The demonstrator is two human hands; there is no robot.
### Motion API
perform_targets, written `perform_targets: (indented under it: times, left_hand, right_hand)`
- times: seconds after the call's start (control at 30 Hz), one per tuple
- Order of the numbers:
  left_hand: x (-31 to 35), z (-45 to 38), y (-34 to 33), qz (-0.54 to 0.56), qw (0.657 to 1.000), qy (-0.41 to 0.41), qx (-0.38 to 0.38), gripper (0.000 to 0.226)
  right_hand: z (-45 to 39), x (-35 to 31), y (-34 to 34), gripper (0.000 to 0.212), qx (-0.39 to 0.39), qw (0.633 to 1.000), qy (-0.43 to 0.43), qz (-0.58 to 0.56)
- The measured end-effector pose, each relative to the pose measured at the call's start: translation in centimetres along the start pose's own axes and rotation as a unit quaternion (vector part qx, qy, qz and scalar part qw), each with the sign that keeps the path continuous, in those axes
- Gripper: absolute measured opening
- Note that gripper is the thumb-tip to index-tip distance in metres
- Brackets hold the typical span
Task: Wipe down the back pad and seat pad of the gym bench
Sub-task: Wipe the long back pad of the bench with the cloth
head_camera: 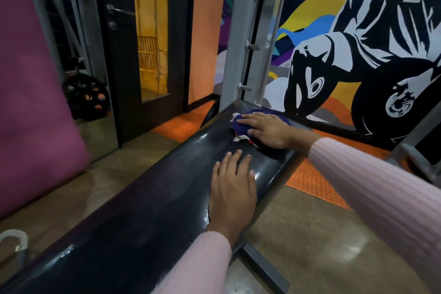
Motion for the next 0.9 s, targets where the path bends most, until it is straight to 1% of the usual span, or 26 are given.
perform_targets:
  times: [0.1,0.17,0.23,0.27,0.33,0.43,0.5,0.53,0.63,0.7,0.8,0.9]
  left_hand:
    - [-0.1,0.0,-0.2,0.009,1.0,0.006,-0.002,0.049]
    - [-0.1,-0.1,-0.2,0.012,1.0,0.009,0.002,0.049]
    - [-0.1,-0.1,-0.2,0.011,1.0,0.009,0.006,0.047]
    - [-0.2,-0.1,-0.2,0.011,1.0,0.01,0.005,0.047]
    - [-0.2,-0.2,-0.3,0.01,1.0,0.013,0.005,0.048]
    - [-0.2,-0.1,-0.2,0.005,1.0,0.011,-0.001,0.048]
    - [-0.2,-0.1,-0.2,0.009,1.0,0.006,0.003,0.046]
    - [-0.2,-0.1,-0.2,0.012,1.0,0.006,0.006,0.046]
    - [-0.2,0.0,-0.2,0.015,1.0,0.008,0.005,0.046]
    - [-0.2,-0.1,-0.2,0.013,1.0,0.009,-0.002,0.049]
    - [-0.2,-0.1,-0.2,0.013,1.0,0.011,-0.007,0.05]
    - [-0.2,-0.1,-0.1,0.017,1.0,0.009,-0.006,0.048]
  right_hand:
    - [-1.4,1.8,0.9,0.048,0.001,0.998,-0.061,-0.014]
    - [-3.3,1.4,1.1,0.051,-0.002,0.995,-0.103,-0.008]
    - [-4.9,0.0,0.9,0.054,-0.008,0.993,-0.118,0.001]
    - [-5.3,-0.9,0.6,0.054,-0.011,0.994,-0.111,0.007]
    - [-5.0,-2.6,-0.1,0.052,-0.016,0.997,-0.069,0.026]
    - [-2.5,-2.8,-0.2,0.049,-0.019,1.0,-0.013,0.016]
    - [-1.7,-1.7,0.4,0.049,-0.029,0.999,-0.012,-0.007]
    - [-1.9,-1.2,0.7,0.049,-0.031,0.999,-0.025,-0.015]
    - [-3.9,-0.2,1.2,0.052,-0.028,0.995,-0.095,-0.011]
    - [-5.7,-0.9,1.0,0.054,-0.045,0.992,-0.114,-0.001]
    - [-6.8,-2.7,0.4,0.054,-0.046,0.995,-0.088,0.01]
    - [-4.8,-2.7,0.3,0.051,-0.047,0.999,-0.024,0.006]
Point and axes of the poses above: each hand's wrist, its own z-axis away from the middle knuckle, its own y-axis out of the back of the hand, x = y × z, the point moved 2 cm from there along -z, towards the middle knuckle, and after that the axes turned 4 degrees about -x, right-handed, at the moved point
